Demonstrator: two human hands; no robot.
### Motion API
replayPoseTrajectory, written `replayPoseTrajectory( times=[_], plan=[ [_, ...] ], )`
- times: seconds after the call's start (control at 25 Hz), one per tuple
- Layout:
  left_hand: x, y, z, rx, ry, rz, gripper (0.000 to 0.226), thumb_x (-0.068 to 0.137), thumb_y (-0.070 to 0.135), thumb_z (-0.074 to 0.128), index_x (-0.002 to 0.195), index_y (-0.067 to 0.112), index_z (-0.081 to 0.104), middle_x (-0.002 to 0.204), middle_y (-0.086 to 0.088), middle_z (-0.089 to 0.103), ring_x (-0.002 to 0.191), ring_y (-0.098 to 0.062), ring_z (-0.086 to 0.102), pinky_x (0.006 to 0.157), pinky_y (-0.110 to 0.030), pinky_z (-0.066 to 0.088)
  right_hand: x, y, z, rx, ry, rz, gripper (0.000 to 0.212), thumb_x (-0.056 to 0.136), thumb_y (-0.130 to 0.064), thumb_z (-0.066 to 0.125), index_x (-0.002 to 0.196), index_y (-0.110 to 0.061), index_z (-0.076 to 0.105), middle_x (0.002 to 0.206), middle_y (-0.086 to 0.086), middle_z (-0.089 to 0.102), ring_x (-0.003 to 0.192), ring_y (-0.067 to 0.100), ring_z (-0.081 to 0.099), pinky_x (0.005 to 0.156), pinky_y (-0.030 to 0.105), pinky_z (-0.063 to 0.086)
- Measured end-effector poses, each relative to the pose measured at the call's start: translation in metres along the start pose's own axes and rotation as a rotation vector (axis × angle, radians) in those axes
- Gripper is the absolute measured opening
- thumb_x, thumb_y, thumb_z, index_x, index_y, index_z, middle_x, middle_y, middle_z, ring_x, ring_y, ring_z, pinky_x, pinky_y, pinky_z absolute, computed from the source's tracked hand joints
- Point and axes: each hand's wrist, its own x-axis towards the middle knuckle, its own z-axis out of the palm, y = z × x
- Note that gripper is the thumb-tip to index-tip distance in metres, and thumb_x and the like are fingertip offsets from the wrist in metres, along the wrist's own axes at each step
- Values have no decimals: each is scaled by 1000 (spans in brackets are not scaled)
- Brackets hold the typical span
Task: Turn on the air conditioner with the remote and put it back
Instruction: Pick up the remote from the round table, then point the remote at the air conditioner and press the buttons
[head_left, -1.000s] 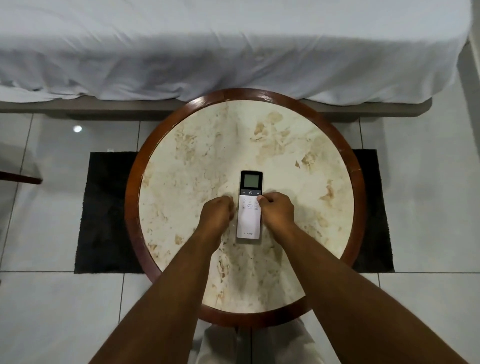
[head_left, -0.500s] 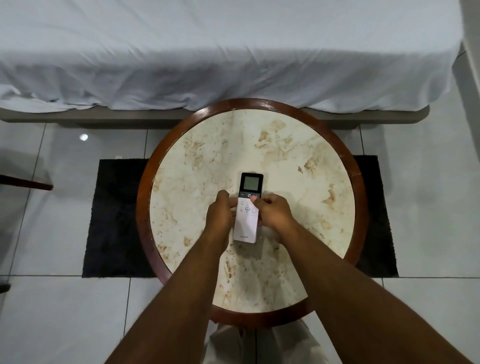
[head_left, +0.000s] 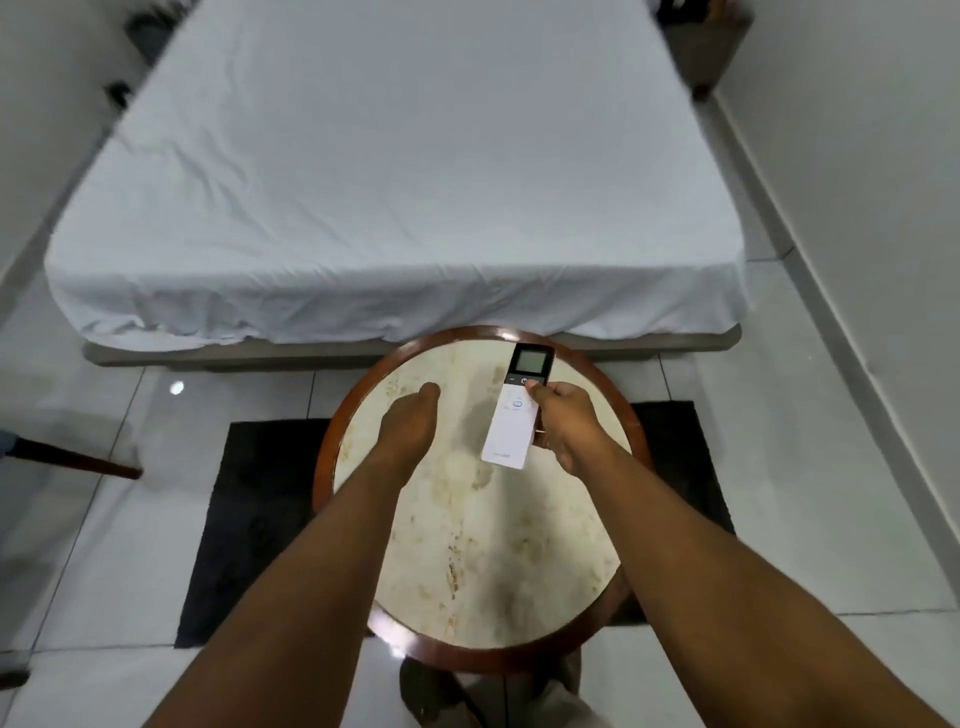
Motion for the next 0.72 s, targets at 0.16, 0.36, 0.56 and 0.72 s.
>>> replayPoseTrajectory(
  times=[0.16, 0.36, 0.56, 0.72],
  plan=[
    [-36, 88, -27, 327, 71, 352, 70, 94, 64, 31, 119, 7, 65, 129, -16, 63, 120, -35, 56, 102, -42, 42, -57, -85, -20, 123, 88, -130, 16, 95, -22, 51, 87, -13, 61, 77, 7, 68, 63, 25, 64, 61, 32, 50],
    [-90, 213, -50, 629, 342, 726, 95, 80, 83, 24, 136, 10, 48, 144, -13, 52, 134, -36, 42, 104, -47, 38, -135, -201, -58, 197, 201, -365, 22, 92, -25, 47, 92, -8, 60, 83, 17, 68, 68, 33, 66, 64, 42, 57],
    [-159, 324, -52, 695, 482, 1081, 107, 73, 85, 15, 151, 13, 26, 161, -12, 27, 148, -36, 17, 118, -51, 20, -216, -299, -96, 229, 309, -548, 17, 89, -25, 50, 84, -10, 56, 75, 11, 64, 66, 31, 62, 56, 35, 54],
    [-206, 384, -50, 647, 593, 1319, 107, 74, 85, 14, 153, 13, 23, 162, -13, 24, 149, -36, 14, 119, -51, 16, -277, -353, -123, 210, 366, -665, 16, 89, -24, 53, 85, -9, 56, 73, 11, 61, 59, 28, 59, 53, 30, 51]
  ],
)
